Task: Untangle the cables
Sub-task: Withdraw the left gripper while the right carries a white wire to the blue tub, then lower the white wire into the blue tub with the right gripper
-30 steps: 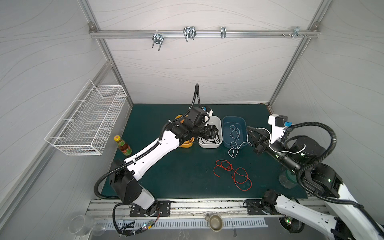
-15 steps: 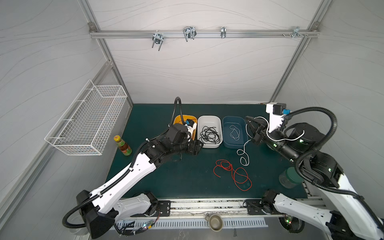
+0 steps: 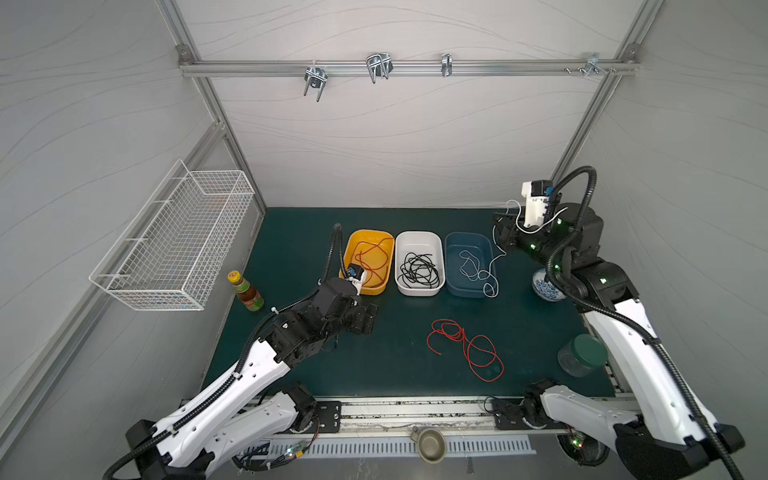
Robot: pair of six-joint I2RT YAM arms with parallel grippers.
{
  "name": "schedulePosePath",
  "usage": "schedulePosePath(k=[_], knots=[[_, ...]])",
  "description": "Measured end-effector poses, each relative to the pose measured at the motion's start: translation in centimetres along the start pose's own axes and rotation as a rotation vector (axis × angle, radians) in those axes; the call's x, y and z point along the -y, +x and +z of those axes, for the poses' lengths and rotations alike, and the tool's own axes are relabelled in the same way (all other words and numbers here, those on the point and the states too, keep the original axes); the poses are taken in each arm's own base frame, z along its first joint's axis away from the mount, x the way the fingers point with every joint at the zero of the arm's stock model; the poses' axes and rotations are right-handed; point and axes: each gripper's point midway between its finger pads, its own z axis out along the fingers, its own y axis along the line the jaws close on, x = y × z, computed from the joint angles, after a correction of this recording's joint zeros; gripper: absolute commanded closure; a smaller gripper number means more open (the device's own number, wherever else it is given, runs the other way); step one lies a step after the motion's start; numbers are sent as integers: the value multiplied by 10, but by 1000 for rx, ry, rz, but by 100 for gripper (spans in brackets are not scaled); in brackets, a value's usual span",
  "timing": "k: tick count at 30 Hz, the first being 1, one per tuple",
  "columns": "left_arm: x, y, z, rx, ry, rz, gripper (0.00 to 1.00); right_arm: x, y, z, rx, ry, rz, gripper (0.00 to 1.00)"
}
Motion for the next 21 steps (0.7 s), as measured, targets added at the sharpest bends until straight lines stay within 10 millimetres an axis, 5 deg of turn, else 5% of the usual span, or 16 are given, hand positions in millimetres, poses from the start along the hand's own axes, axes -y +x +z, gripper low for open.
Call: schedulePosePath(k=[21], knots=[[-37, -9, -20, 142, -172, -32, 12, 66, 26, 110, -89, 62, 77, 100]])
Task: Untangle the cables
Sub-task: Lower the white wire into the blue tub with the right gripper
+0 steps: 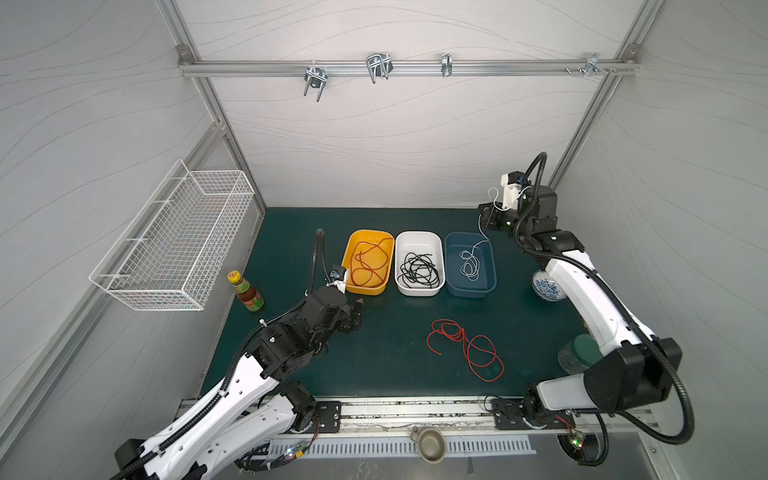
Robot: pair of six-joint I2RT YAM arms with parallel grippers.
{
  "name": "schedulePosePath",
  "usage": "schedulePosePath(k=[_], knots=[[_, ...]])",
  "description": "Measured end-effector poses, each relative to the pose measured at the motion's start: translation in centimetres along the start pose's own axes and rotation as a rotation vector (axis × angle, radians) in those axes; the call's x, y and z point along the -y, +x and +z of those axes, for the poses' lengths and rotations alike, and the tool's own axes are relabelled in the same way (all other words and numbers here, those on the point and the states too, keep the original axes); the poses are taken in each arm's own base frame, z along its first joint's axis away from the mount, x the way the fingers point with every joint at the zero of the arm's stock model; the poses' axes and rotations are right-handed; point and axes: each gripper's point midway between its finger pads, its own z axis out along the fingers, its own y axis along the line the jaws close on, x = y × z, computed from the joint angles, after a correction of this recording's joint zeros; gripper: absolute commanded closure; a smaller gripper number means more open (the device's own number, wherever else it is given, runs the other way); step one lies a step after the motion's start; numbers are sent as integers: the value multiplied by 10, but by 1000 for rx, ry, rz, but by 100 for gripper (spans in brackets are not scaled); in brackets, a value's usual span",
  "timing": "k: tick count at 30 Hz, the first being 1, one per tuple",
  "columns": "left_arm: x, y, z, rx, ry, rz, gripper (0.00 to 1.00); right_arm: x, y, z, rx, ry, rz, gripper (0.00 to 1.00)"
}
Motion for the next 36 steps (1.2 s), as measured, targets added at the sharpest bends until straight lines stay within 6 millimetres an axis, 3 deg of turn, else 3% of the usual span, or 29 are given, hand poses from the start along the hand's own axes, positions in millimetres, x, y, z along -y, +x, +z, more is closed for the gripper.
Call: schedulePosePath(k=[5, 7, 14, 18, 28, 36], knots=[[0, -1, 0, 5, 0, -2, 12, 6, 7, 14, -9, 2, 10, 100], [0, -1, 0, 5, -1, -2, 12, 12, 20, 20, -26, 8, 26, 100], [0, -1, 1, 3, 0, -1, 12, 45, 94, 52, -192, 69, 121, 100], [1, -1, 1, 2, 1, -1, 12, 57, 126, 59, -257, 97, 174, 100], [2, 0, 1, 0, 7, -1, 12, 73, 178, 67, -367, 146, 225, 100], [2, 0, 1, -2, 9, 0, 13, 71, 190, 61, -415, 183, 198, 93]])
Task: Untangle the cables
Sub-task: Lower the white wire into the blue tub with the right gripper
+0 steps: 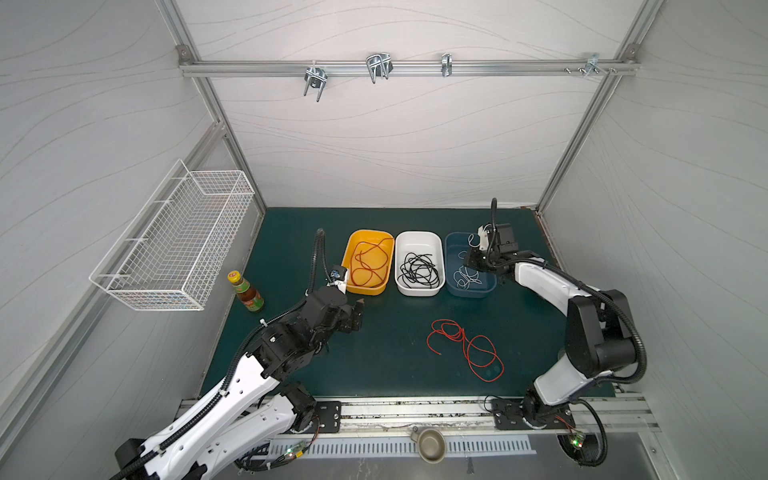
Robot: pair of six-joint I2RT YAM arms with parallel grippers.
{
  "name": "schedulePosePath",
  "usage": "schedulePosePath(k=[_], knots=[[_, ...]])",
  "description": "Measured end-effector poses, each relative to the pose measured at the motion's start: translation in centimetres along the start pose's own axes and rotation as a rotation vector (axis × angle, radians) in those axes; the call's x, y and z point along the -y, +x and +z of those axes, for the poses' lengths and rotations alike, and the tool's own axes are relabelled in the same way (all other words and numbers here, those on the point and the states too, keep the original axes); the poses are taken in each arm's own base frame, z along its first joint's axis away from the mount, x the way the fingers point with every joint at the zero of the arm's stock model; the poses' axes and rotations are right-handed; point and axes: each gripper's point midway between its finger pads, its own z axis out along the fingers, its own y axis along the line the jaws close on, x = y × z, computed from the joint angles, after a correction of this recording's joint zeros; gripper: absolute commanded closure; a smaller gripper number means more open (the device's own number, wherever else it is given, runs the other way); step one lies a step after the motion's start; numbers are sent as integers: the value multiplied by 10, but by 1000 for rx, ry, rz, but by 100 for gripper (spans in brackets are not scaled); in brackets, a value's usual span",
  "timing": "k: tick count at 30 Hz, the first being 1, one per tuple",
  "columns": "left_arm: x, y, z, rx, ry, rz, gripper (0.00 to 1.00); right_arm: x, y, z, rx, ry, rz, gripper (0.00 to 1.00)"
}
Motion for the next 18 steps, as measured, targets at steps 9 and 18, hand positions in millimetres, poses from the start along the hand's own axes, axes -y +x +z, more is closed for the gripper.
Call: schedulePosePath(k=[9, 18], knots=[[1, 1, 0, -3, 3, 1, 12, -9, -11, -19, 26, 15, -42, 90], [1, 2, 1, -6, 6, 2, 12, -11, -21, -7, 7, 26, -58, 93]])
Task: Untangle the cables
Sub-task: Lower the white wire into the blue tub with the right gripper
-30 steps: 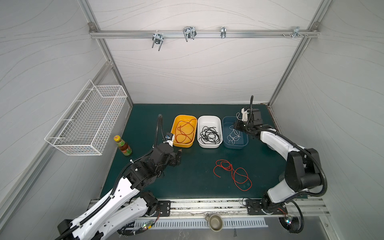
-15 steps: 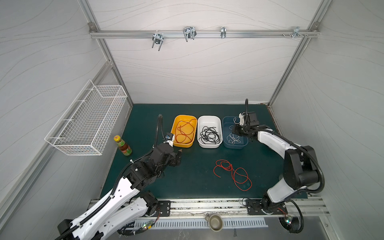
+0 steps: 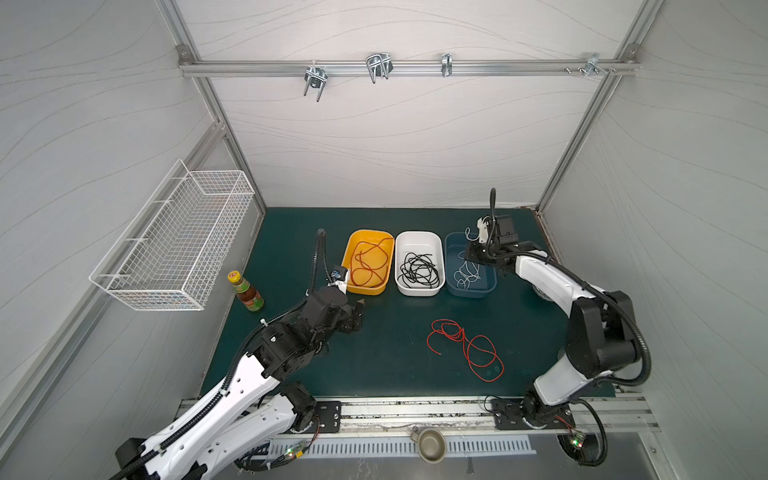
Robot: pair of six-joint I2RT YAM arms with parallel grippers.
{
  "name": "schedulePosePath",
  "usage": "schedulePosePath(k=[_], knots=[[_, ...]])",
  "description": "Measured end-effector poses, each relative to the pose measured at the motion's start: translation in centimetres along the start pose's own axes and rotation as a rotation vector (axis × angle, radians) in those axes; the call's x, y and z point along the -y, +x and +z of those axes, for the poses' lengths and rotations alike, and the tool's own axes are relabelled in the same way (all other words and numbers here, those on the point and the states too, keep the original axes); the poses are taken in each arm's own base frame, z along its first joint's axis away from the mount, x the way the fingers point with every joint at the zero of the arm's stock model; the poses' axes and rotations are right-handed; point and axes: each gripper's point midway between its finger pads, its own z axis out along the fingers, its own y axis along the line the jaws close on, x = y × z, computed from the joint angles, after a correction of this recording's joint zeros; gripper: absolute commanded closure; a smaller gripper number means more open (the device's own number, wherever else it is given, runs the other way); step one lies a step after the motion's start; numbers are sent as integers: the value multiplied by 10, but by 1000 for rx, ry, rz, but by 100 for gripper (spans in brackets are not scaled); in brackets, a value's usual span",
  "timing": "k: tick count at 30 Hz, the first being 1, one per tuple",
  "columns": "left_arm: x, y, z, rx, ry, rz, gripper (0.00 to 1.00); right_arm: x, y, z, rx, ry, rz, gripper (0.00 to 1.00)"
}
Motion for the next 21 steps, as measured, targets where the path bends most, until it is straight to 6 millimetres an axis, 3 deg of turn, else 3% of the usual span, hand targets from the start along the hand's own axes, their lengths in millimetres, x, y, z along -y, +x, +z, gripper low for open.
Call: schedulePosePath(k=[8, 21], knots=[[2, 2, 1, -7, 9, 2, 13, 15, 21, 34, -117, 46, 11, 89], [6, 5, 4, -28, 27, 7, 13, 40, 42, 35, -173, 110, 56, 88]])
